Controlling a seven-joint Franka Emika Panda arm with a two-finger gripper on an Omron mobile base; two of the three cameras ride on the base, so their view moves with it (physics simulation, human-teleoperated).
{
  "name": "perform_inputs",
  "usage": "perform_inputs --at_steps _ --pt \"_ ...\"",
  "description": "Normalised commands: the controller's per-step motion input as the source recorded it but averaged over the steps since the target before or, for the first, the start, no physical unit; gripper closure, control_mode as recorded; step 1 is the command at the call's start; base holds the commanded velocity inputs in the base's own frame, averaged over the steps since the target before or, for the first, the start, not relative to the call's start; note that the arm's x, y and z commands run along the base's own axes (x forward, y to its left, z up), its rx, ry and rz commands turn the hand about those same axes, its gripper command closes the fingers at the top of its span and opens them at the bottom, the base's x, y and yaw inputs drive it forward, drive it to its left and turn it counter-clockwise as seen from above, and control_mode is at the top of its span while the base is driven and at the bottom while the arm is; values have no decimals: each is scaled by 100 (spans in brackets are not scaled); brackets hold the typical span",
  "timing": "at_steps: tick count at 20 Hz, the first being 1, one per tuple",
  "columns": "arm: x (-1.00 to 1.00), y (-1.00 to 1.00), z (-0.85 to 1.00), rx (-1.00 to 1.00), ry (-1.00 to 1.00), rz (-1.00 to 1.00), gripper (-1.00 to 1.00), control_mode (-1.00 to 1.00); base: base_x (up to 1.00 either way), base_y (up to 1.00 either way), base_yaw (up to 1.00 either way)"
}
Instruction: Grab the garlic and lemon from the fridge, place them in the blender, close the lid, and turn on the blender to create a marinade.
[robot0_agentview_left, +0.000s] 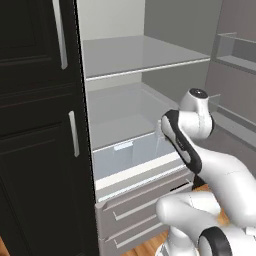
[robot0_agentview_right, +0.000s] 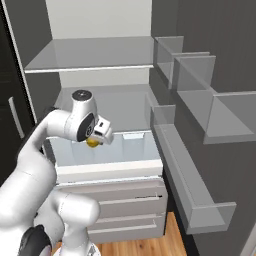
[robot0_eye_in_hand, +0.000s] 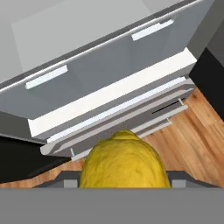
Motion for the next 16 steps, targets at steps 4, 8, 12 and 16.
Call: perform_inputs --at_steps 4,8,12,16 --pt "-44 10 -11 -4 5 0 100 -100 0 0 0" --pt "-42 28 -24 -6 6 0 100 -100 0 0 0" --pt "0 0 0 0 0 0 100 100 -97 9 -5" --pt "0 0 0 0 0 0 100 100 -100 1 -27"
